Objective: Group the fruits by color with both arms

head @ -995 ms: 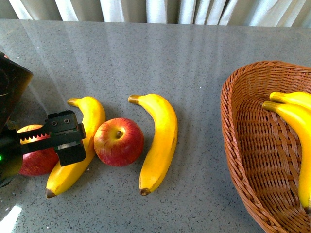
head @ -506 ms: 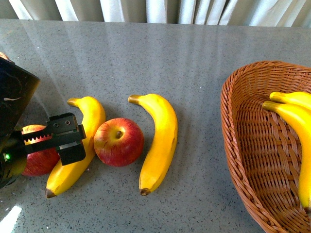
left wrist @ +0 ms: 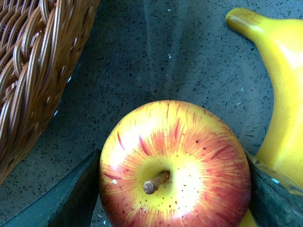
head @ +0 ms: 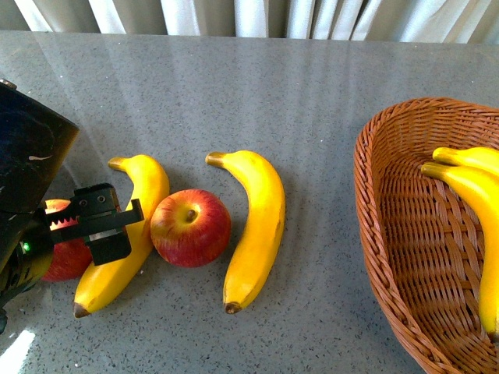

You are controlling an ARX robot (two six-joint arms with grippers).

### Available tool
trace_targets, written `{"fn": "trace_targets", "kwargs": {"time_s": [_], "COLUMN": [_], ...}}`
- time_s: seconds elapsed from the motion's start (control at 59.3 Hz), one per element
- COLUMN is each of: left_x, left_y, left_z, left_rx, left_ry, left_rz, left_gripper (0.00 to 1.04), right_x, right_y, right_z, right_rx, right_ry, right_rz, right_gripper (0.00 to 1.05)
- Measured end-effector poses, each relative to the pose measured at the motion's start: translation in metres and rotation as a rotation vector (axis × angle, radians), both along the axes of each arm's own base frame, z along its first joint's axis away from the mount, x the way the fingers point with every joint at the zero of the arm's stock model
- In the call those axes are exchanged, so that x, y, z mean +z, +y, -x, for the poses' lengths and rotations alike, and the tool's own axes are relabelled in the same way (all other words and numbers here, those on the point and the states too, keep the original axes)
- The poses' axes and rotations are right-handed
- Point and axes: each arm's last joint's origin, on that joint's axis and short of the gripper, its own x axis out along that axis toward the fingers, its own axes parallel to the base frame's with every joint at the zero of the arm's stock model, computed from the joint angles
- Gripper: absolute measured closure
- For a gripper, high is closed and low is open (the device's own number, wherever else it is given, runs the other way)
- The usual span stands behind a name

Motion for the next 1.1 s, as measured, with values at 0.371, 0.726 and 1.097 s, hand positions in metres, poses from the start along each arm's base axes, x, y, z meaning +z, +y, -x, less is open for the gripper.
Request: {"fn": "trace_targets", "kwargs": {"time_s": [0.371, 0.726, 1.097], "left_x": [0.020, 0.088, 0.071], "left_y": [-0.009, 0.002, 0.074], "left_z": [0.009, 0.003, -0.044], "left_rx": [-0.049, -0.057, 0.104], "left_ry": [-0.045, -0.253, -0.211], "left_rz": [-0.076, -0.144, -0.122], "left_gripper": [0.34, 0.34, 0.34], "right_x": [0.000, 0.000, 0.000], "right_y": [0.000, 0.000, 0.000], "right_z": [0.000, 0.000, 0.000], "right_rx": [0.000, 0.000, 0.000], "right_ry": [0.000, 0.000, 0.000], "right_rz": [0.000, 0.000, 0.000], "right_gripper": [0.09, 0.09, 0.09]}}
